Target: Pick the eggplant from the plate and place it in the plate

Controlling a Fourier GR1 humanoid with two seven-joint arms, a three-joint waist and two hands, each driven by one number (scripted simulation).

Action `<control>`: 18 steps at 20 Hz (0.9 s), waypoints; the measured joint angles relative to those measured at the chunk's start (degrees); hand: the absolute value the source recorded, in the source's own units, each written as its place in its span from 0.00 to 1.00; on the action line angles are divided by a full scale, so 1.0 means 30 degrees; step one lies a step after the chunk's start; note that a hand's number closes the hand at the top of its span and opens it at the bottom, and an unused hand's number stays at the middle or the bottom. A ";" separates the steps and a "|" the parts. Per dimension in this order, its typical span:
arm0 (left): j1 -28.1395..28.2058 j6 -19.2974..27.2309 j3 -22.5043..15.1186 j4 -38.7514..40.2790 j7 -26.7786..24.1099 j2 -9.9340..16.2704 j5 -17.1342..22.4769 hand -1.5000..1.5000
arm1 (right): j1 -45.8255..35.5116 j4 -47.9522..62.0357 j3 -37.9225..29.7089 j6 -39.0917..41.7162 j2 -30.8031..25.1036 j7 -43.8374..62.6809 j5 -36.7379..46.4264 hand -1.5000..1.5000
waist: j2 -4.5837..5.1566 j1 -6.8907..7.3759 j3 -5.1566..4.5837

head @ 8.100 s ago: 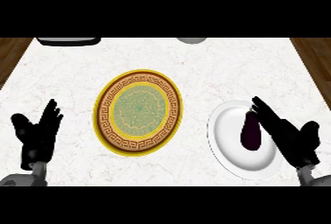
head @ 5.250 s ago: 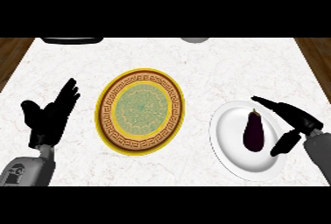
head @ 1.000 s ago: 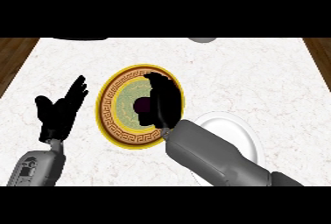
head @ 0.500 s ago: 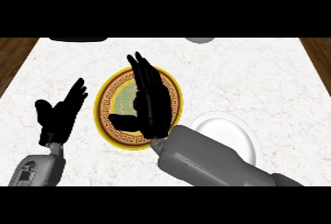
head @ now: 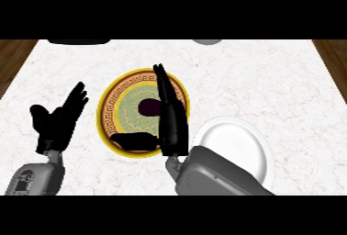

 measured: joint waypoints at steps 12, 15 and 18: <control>0.0513 0.0001 0.0298 -0.0406 0.0045 -0.0349 -0.0478 0.50 | 0.4565 -0.0773 -0.3061 0.3635 -0.0292 -0.5872 -0.0677 0.00 | -0.0096 -0.0312 -0.0011; 0.0383 -0.0177 0.0562 0.0153 -0.0342 -0.0308 -0.0524 0.50 | 0.5572 -0.1486 -0.3691 0.4494 -0.0674 -0.6155 -0.0265 0.00 | -0.0097 -0.0350 -0.0013; 0.0126 -0.0273 0.0744 0.0156 -0.0052 -0.0331 -0.0489 0.50 | 0.5967 -0.1571 -0.4517 0.5312 -0.0546 -0.6106 0.0344 0.00 | -0.0103 -0.0353 -0.0015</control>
